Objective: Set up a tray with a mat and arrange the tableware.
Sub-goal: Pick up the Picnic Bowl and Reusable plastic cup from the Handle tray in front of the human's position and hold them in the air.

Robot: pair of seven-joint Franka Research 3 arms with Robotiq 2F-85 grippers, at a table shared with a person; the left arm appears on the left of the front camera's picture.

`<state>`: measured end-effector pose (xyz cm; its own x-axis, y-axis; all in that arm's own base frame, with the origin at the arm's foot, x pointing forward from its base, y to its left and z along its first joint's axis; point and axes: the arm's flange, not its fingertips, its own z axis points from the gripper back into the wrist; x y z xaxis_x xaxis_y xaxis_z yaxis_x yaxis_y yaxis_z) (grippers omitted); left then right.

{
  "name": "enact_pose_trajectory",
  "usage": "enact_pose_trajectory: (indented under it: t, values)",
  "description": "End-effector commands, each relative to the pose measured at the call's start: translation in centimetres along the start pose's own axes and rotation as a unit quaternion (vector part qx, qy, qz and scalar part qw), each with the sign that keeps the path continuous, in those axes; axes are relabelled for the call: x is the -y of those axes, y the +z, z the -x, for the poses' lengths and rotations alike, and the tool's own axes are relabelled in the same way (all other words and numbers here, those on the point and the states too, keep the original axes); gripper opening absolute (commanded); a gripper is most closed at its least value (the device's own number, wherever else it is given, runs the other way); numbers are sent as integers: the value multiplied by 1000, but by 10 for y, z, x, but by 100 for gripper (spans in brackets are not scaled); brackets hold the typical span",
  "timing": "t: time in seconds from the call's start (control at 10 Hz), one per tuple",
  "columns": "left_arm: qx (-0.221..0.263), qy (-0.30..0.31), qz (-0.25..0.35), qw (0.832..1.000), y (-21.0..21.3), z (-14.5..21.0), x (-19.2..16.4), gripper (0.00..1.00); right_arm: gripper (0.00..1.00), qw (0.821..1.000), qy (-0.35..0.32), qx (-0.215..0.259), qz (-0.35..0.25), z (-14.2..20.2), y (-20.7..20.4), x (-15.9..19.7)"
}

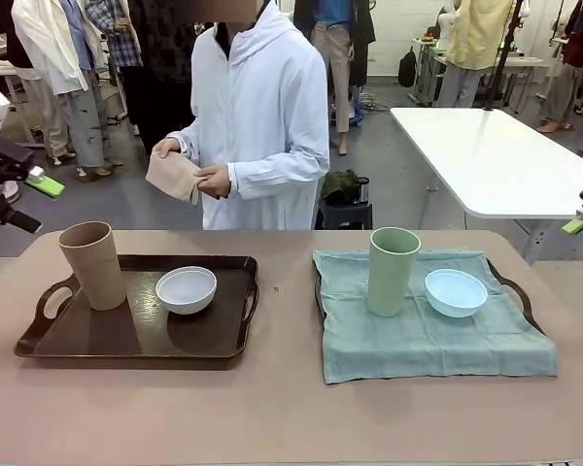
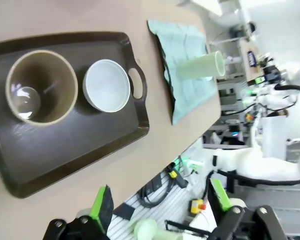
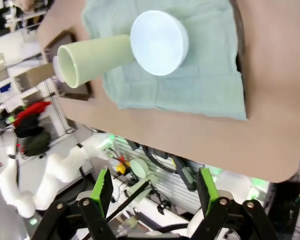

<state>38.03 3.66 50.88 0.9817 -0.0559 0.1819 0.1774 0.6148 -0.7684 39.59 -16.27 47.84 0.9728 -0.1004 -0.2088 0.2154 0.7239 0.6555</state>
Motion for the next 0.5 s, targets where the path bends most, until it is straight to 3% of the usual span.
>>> enact_pose_trajectory:
  t: [0.0, 0.4]
  values:
    - [13, 13, 54, 998, 16, 7, -27, 100, 88, 998, 15, 7, -54, 11, 12, 16]
    - [52, 43, 118, 991, 40, 42, -88, 100, 88, 994, 2, 27, -101, 37, 28, 53]
